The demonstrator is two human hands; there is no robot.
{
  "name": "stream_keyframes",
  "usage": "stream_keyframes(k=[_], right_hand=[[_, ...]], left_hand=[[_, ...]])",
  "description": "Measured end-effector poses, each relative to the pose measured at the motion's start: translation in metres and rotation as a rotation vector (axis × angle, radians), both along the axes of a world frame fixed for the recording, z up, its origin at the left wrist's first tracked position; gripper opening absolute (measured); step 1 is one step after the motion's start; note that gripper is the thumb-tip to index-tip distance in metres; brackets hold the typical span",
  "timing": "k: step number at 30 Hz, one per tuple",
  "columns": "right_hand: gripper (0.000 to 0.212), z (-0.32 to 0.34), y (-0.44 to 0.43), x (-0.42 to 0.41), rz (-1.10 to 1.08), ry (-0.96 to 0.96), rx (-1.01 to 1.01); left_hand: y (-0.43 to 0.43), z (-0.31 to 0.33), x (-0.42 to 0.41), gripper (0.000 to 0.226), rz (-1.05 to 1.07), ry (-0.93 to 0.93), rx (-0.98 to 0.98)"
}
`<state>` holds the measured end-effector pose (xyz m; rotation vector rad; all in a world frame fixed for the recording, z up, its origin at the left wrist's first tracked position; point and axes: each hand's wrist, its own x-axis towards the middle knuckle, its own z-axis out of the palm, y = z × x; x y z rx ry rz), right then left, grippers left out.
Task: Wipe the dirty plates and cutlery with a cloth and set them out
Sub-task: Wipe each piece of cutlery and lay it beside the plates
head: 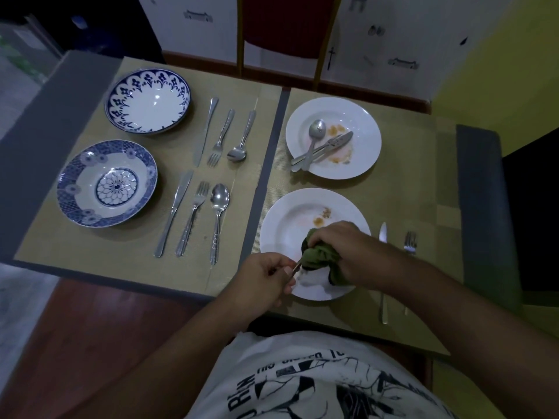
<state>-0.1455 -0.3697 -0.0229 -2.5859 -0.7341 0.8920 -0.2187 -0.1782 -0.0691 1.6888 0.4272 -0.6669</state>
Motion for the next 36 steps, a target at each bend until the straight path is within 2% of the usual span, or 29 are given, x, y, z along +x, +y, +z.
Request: stream_keyframes(k=[3,6,9,12,15,19,21,24,28,36], right_hand=[[0.048,-0.001,0.009,-0.006,-0.009,-0.082,0.031],[0.046,-0.004,0.011,-0.007,0.039,-0.055,0.099],[0.051,-0.004,0.003,0.007,-0.127,0.033,0.237],[0.051,-0.003,0.007,0.009,-0.220,-0.062,0.333],[0.056,-0.009,0.014,0.005,-0.241,-0.112,0.379],[0.057,-0.019,0.017,0.000,-0.571,-0.215,0.468],[0.053,-0.022,0.019,-0.002,-0.624,-0.246,0.474],[0.053,-0.026,0.019,-0.007,-0.500,-0.276,0.429],[0.066,-0.026,0.009,-0.017,-0.277,-0.306,0.417],[0.065,-0.028,0.006,-0.005,-0.167,-0.287,0.347]], left_hand=[[0.004,-0.002,0.004,0.023,-0.002,0.001,-0.017],[0.009,-0.002,0.004,0.024,-0.029,-0.010,-0.040],[0.008,-0.006,0.005,0.022,0.072,0.017,-0.073],[0.002,-0.007,0.008,0.020,0.210,0.044,-0.110],[-0.001,-0.006,0.010,0.020,0.251,0.054,-0.204],[0.000,-0.003,0.019,0.020,0.265,0.077,-0.265],[-0.001,-0.002,0.021,0.020,0.294,0.106,-0.324],[-0.003,0.000,0.020,0.019,0.341,0.155,-0.409],[0.000,0.002,0.018,0.020,0.366,0.180,-0.491],[0.002,0.004,0.016,0.019,0.337,0.158,-0.473]])
